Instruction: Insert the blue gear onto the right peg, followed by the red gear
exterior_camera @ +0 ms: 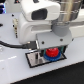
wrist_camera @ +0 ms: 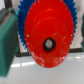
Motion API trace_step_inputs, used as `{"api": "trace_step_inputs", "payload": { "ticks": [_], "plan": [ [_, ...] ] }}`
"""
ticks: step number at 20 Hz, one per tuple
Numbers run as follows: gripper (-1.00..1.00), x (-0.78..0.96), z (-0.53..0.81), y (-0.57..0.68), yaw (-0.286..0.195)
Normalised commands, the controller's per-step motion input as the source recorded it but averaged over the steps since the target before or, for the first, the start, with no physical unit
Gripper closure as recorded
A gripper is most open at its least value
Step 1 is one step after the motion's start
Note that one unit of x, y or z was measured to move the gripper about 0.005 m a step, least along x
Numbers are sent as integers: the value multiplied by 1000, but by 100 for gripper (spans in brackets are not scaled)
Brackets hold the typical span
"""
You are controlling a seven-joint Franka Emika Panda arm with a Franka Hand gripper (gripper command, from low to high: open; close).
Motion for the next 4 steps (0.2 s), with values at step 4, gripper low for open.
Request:
{"api": "trace_step_inputs", "payload": {
  "ticks": [4],
  "plan": [
    [-100,11,288,36,0]
  ]
}}
